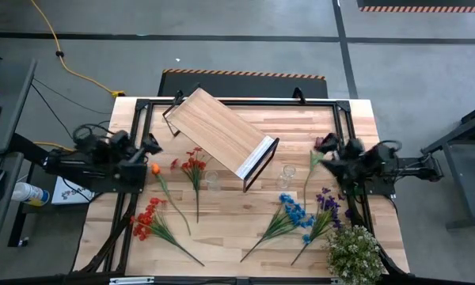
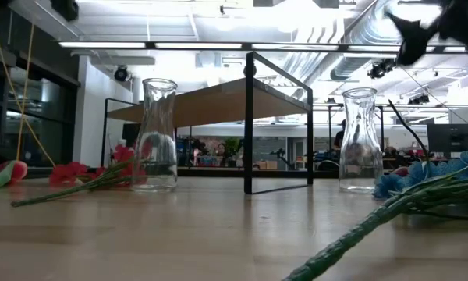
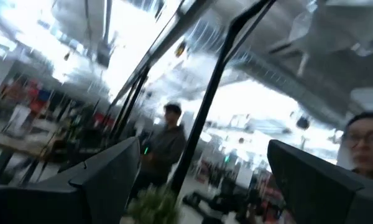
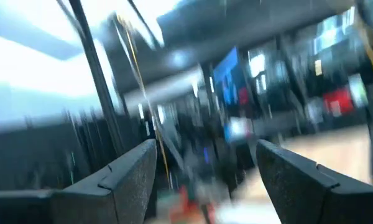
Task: Pick and place flowers into a vace then onto a shelf
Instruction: Put the red tulip into the right transparent flower vase
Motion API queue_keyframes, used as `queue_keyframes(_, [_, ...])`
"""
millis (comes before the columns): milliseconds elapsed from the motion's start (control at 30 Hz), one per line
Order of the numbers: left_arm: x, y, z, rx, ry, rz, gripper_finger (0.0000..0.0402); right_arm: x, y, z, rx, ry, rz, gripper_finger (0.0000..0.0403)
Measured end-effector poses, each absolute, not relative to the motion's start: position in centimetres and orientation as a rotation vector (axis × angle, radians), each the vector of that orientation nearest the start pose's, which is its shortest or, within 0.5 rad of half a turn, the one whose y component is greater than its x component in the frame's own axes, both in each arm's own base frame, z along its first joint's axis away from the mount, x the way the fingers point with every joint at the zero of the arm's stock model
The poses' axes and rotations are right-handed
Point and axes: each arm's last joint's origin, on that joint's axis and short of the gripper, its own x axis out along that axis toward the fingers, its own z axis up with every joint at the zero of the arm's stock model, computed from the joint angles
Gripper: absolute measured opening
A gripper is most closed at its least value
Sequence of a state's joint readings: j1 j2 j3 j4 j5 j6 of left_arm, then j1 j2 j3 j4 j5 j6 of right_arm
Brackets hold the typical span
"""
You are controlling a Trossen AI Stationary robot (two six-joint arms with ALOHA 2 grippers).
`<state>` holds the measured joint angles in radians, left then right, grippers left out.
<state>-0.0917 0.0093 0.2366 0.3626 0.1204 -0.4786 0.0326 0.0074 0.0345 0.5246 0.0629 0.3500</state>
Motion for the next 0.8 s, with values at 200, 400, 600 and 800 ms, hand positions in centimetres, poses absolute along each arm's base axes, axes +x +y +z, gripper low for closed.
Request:
queue_keyframes(200, [4.8,-0.8,30.7,-0.456,-0.482,-0.332,0.0386,6.0,0.0,26.0,0.318,-0.811,0.074,0.0266])
queue_keyframes(400, [3.7,-0.7,34.7,-0.409,-0.488,-0.321,0.0386,4.2,-0.1,29.2,0.278,-0.921,0.078,0.0266])
queue_keyframes(600, [2.8,-0.7,38.1,-0.362,-0.546,-0.339,0.0386,2.4,-0.1,31.8,0.247,-1.0,0.075,0.0266])
queue_keyframes(800, [2.3,-0.6,39.1,-0.36,-0.577,-0.345,0.0386,1.2,-0.1,35.2,0.161,-0.944,0.034,0.0266])
